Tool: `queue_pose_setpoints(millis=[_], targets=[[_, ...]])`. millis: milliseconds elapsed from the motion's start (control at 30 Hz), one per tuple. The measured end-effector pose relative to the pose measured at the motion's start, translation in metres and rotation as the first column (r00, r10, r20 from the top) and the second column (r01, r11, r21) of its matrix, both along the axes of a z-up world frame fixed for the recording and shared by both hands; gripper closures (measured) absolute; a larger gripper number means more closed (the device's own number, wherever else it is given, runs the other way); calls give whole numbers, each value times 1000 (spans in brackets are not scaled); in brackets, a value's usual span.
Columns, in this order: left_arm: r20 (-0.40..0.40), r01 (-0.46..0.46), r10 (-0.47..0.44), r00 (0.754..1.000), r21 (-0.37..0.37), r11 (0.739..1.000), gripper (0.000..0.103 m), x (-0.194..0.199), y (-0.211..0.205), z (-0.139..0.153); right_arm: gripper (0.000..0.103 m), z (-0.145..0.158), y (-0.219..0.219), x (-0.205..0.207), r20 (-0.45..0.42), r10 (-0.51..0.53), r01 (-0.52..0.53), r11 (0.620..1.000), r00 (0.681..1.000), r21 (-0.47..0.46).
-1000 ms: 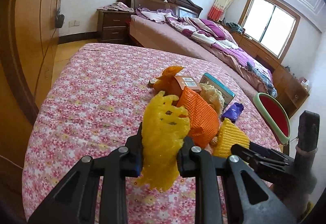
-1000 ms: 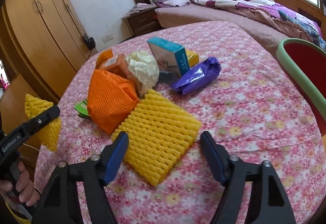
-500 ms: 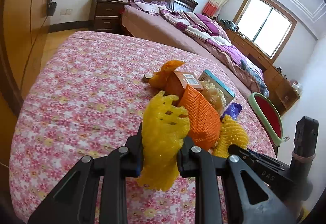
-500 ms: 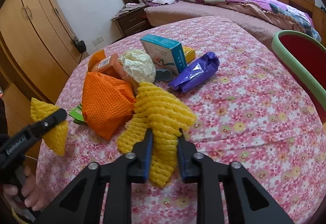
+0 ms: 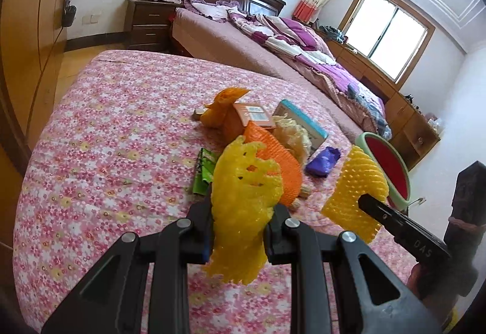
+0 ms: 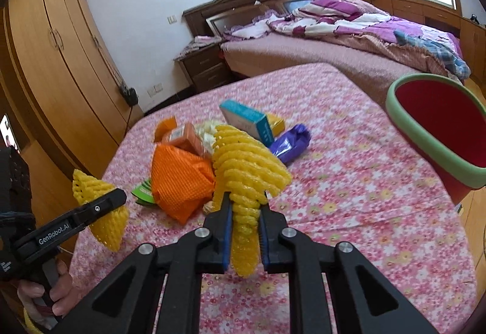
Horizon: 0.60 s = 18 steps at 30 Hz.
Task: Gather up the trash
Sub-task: 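Lift the yellow foam nets and carry both tools toward the red bucket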
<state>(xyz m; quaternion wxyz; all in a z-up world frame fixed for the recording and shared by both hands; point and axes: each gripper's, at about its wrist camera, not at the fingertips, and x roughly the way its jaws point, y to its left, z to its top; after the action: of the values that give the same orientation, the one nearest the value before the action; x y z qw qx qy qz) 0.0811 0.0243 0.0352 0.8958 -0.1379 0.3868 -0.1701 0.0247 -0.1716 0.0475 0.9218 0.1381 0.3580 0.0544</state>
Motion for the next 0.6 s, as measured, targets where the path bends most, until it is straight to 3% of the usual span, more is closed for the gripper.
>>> queue_pose_setpoints(millis=[333, 500, 600], targets=[[38, 35, -35, 999, -15, 999, 78, -5, -22, 31, 87, 36, -38, -17, 98, -26, 23, 999, 995, 39], [18, 121, -120, 993, -92, 988, 78, -2, -42, 40, 87, 53, -58, -17, 118, -57, 47, 995, 991, 88], [38, 175, -172, 984, -81, 981, 78, -4, -63, 49, 87, 63, -71, -20, 148, -89, 75, 992, 985, 101]])
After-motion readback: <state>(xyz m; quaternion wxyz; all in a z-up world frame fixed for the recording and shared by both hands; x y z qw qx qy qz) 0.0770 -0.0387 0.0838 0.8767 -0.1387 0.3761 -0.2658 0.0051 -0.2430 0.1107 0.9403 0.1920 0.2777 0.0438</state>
